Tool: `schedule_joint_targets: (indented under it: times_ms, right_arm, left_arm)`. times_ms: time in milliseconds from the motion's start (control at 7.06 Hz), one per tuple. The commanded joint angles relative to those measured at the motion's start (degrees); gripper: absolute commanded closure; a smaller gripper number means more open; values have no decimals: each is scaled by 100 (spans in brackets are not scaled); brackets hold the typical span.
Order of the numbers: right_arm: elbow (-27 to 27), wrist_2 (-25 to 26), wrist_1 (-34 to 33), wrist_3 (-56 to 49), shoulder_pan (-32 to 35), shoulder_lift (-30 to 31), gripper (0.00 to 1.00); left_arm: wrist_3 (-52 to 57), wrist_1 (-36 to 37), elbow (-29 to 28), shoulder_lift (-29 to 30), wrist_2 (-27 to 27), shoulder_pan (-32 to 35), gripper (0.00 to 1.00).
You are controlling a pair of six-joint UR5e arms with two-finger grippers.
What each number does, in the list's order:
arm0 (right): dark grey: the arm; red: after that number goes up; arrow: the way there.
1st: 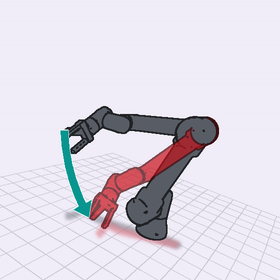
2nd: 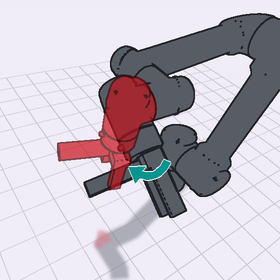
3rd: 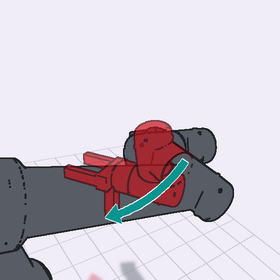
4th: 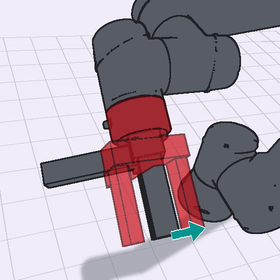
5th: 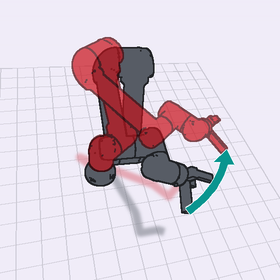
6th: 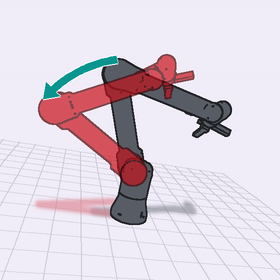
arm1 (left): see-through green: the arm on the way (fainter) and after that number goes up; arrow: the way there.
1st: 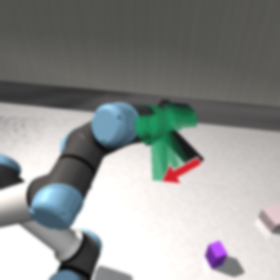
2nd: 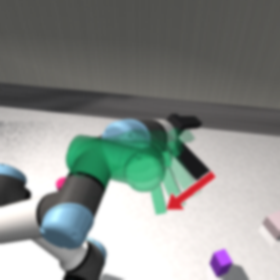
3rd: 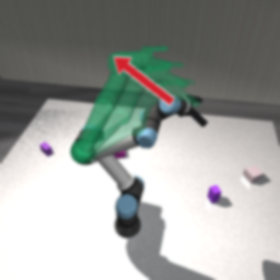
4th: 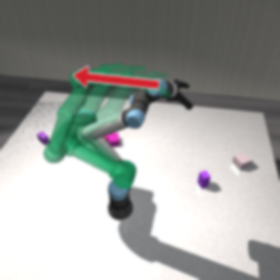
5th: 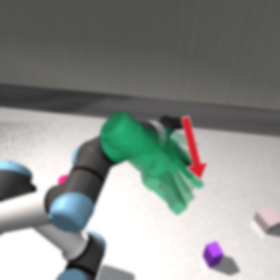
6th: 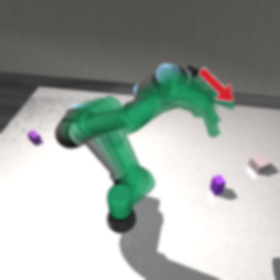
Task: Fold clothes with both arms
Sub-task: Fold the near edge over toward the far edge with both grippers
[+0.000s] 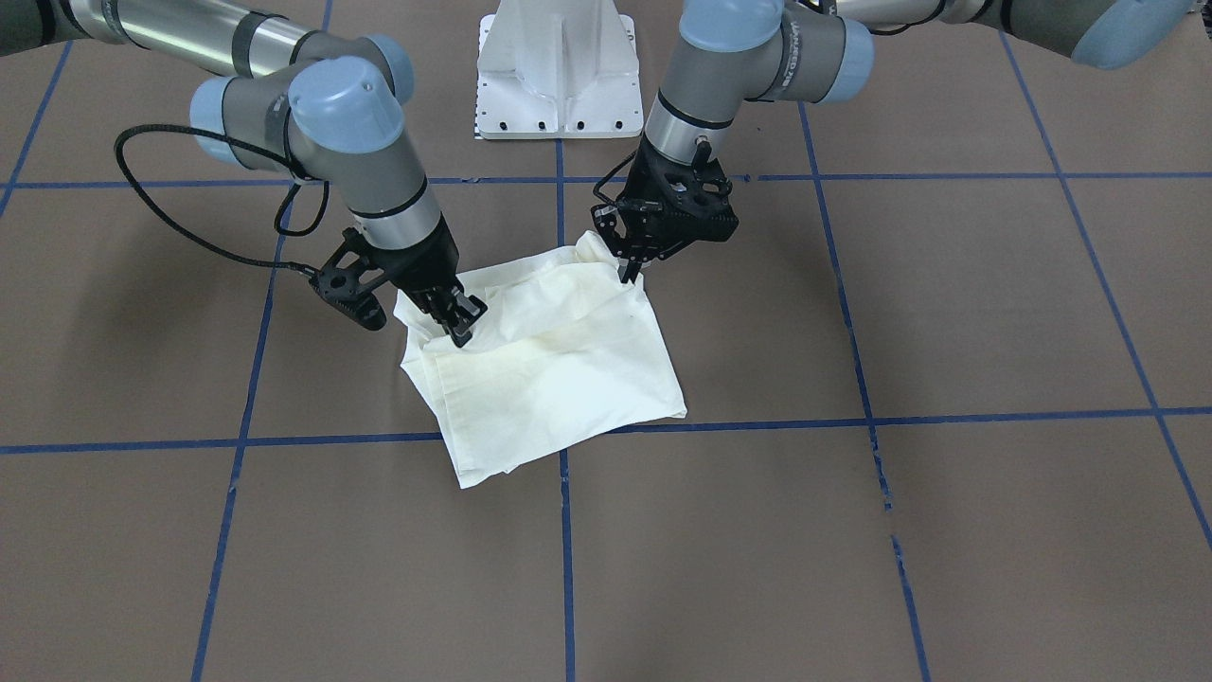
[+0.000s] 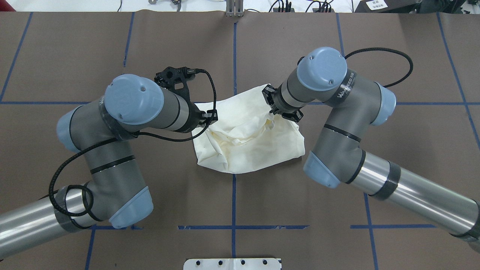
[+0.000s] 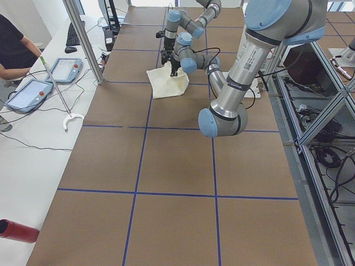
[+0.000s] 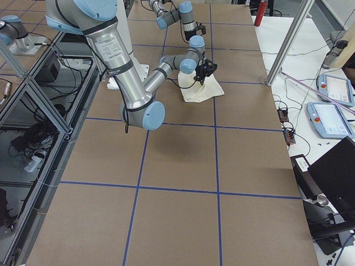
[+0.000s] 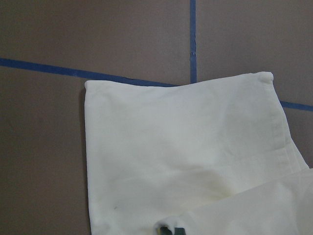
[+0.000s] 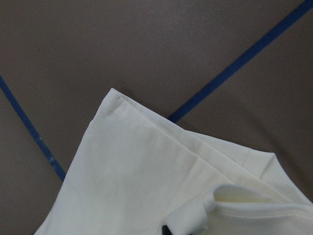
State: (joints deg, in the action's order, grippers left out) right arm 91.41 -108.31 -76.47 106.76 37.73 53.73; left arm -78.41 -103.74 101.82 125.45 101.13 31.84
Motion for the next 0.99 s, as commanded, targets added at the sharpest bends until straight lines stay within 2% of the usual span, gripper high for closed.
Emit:
schedule_joint_targets:
  times_ms: [0, 142, 425, 567, 708, 850]
  right_arm:
    - [-973, -330, 159, -224, 383, -572, 100]
    - [-1316, -557, 429, -330, 567, -688, 100]
    - [-2238, -595, 896, -349, 596, -1161, 100]
    - [-2399, -551, 906, -619, 595, -1224, 1]
    - [-2487, -577, 906, -795, 683, -1268, 0]
    - [-2540, -690, 906, -893, 849, -1312, 0]
  left_arm:
    - [10, -145, -494, 320, 3, 304, 100]
    - [10, -364, -827, 418, 3, 384, 100]
    - [37, -664, -1303, 471, -32, 411, 100]
    - [45, -665, -1479, 489, -75, 489, 100]
    - [733, -665, -1785, 524, -76, 769, 51]
    - [1471, -682, -2215, 524, -50, 1093, 40]
